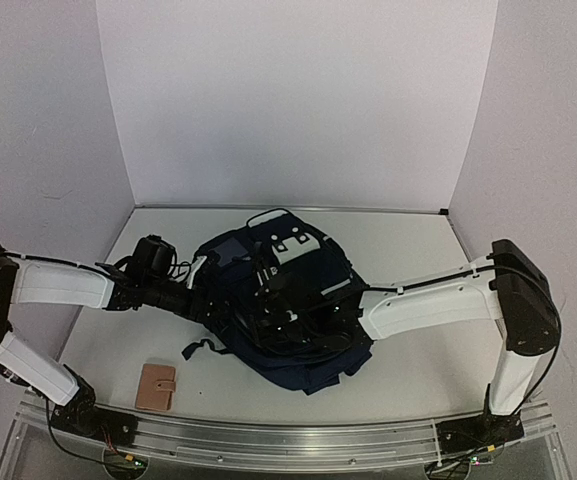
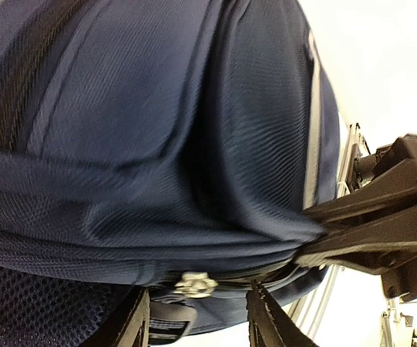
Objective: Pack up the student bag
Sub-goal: Zip the student bag at the center of the board.
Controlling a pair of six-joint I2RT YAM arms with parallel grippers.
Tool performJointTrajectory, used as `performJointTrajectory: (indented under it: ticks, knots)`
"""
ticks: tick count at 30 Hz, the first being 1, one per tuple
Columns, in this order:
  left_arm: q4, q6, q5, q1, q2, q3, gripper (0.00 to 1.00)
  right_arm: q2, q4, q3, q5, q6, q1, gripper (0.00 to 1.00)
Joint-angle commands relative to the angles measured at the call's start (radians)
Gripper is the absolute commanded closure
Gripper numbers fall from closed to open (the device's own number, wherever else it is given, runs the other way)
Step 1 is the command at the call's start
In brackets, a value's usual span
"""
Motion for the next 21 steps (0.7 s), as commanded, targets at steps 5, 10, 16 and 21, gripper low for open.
performJointTrajectory:
  ticks: [5,10,16,21]
  knots:
    - [0.072,0.031,-0.014,0.003,0.028,0.04,0.43,-0.082,0.053,-0.056,-0.047,-0.019,-0.051,1.0]
    - [0.082,0.021,0.038,0.003,0.064,0.071,0.46,-0.089,0.071,-0.078,-0.06,-0.015,-0.054,1.0]
    - [0.064,0.017,0.033,0.003,0.055,0.072,0.63,-0.102,0.076,-0.088,-0.063,-0.011,-0.06,1.0]
    - [0.051,0.001,0.01,0.003,-0.009,0.038,0.71,-0.105,0.077,-0.094,-0.064,-0.009,-0.062,1.0]
